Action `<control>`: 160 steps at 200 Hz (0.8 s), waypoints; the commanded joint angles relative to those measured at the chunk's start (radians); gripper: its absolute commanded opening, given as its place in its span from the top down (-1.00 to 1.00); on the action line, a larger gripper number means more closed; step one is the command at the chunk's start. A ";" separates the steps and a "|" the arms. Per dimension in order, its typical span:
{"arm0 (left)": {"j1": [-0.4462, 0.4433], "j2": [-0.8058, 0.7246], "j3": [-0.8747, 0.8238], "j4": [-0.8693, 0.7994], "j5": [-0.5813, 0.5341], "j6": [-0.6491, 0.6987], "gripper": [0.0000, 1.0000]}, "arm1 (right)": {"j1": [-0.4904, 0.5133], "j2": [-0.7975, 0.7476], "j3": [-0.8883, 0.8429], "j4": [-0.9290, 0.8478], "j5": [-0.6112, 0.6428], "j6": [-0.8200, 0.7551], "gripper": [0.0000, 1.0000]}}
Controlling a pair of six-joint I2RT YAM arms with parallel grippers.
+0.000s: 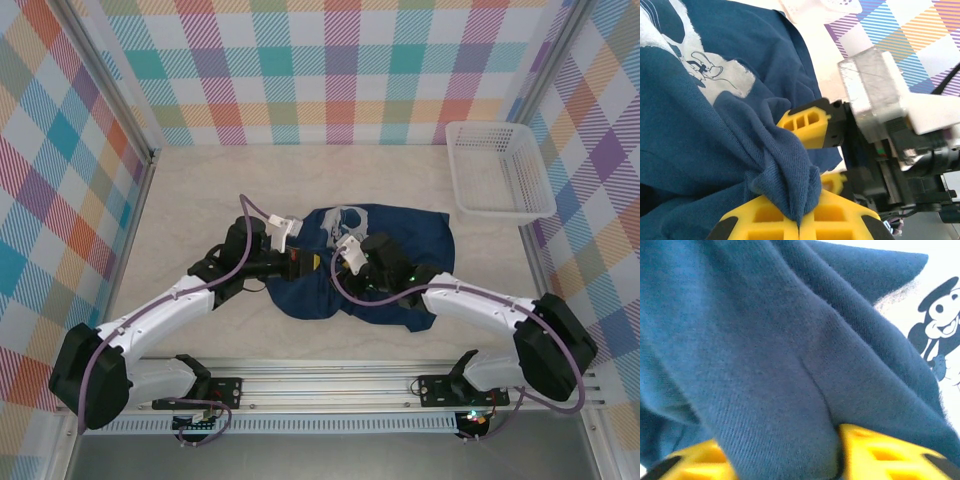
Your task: Fold the inside-out t-shirt
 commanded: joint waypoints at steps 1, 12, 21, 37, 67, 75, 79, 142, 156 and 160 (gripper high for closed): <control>0.014 -0.035 0.018 -0.013 -0.013 0.012 1.00 | -0.004 0.005 0.057 0.047 0.004 -0.011 0.62; 0.015 -0.044 0.016 -0.027 -0.054 0.016 1.00 | -0.025 -0.019 0.063 0.013 -0.058 0.000 0.84; 0.015 -0.051 0.018 -0.056 -0.124 0.018 1.00 | -0.053 -0.048 0.063 -0.020 -0.165 0.020 0.94; 0.015 -0.055 0.031 -0.135 -0.329 0.014 1.00 | -0.109 -0.098 0.065 -0.071 -0.369 0.079 1.00; 0.015 -0.013 0.058 -0.196 -0.519 0.060 0.99 | -0.160 -0.130 0.052 -0.005 -0.617 0.230 1.00; 0.015 -0.002 0.070 -0.210 -0.526 0.073 0.92 | -0.163 -0.123 0.048 0.036 -0.642 0.275 1.00; 0.015 -0.001 0.076 -0.215 -0.526 0.077 0.85 | -0.165 -0.117 0.046 0.059 -0.652 0.295 1.00; -0.057 -0.150 0.002 -0.249 -0.495 0.084 0.01 | -0.214 -0.026 0.032 0.274 -0.710 0.472 1.00; -0.088 -0.165 -0.025 -0.239 -0.455 0.091 0.04 | -0.218 -0.018 0.032 0.277 -0.714 0.469 1.00; -0.095 -0.160 -0.035 -0.229 -0.438 0.093 0.07 | -0.218 -0.017 0.031 0.276 -0.716 0.468 1.00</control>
